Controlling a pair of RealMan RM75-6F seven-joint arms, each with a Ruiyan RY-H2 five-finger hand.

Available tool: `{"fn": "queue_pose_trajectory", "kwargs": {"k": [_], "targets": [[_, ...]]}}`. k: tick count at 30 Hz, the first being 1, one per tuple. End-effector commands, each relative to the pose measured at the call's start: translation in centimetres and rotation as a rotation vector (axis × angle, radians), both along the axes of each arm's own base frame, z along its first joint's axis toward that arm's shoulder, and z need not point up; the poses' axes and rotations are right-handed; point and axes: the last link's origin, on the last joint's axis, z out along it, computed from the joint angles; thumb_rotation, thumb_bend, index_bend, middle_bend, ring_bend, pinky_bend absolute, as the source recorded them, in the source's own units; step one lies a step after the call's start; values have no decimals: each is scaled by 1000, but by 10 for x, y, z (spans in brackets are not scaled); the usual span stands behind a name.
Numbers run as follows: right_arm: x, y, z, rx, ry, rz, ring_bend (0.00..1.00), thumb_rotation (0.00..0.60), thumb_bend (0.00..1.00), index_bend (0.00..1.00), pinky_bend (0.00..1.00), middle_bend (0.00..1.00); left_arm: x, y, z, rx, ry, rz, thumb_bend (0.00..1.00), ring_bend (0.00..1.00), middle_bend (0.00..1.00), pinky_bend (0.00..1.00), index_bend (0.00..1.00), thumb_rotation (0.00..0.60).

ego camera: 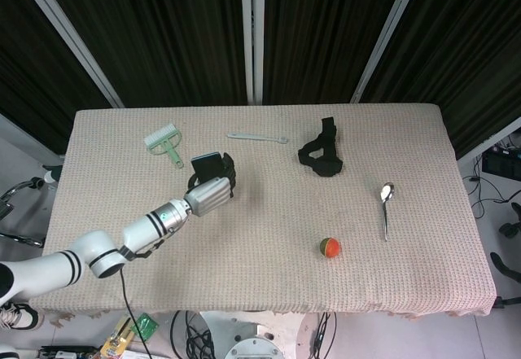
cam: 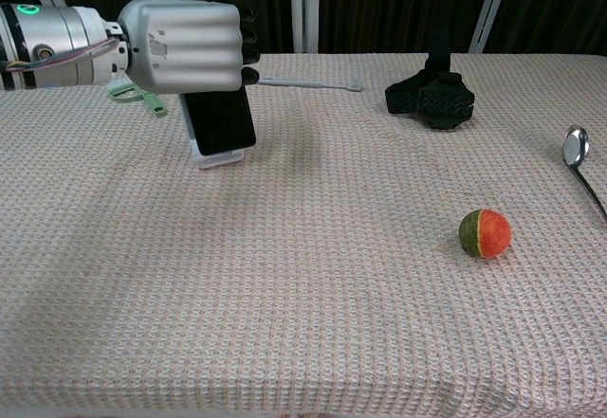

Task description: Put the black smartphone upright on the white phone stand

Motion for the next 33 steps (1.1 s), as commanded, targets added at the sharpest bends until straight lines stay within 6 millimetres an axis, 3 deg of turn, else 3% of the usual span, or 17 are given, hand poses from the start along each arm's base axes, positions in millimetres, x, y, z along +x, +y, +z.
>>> {"fn": "queue_pose_trajectory", "kwargs": {"k": [1, 14, 17, 19, 21, 22, 24, 27, 33], "targets": [[-1, 0, 1, -3, -2, -3, 0, 600, 147, 0, 0, 0, -2, 0, 0, 3, 12, -5, 308, 377, 468, 298, 474, 600], [-2, 0, -1, 5, -3, -3, 0, 600, 147, 0, 0, 0, -9, -3, -4, 0, 35, 9, 308, 371, 461, 298, 473, 600], [-1, -1, -2, 10, -4, -3, 0, 600, 148, 0, 0, 0, -11, -3, -5, -5, 43, 17, 304, 357, 440, 298, 430, 600], [-2, 0, -2, 9, -4, -4, 0, 600, 148, 0, 0, 0, -12, -4, -5, -9, 43, 27, 278, 320, 382, 295, 268, 600], [-2, 0, -1, 6, -4, -6, 0, 600, 148, 0, 0, 0, -11, -5, -5, -20, 29, 40, 240, 246, 259, 270, 89, 600], [-2, 0, -1, 5, -3, -6, 0, 600, 149, 0, 0, 0, -11, -6, -5, -27, 18, 47, 228, 210, 204, 255, 54, 600], [-2, 0, -1, 7, -2, -8, 0, 600, 152, 0, 0, 0, -10, -6, -4, -33, 6, 54, 205, 134, 100, 229, 15, 600], [-2, 0, -1, 10, -3, -9, 0, 600, 154, 0, 0, 0, -7, -8, -3, -54, -6, 58, 170, 67, 26, 211, 0, 600], [-1, 0, -1, 9, -4, -6, 0, 600, 153, 0, 0, 0, -7, -11, 1, -79, -54, 78, 107, 43, 0, 201, 0, 600]]}}
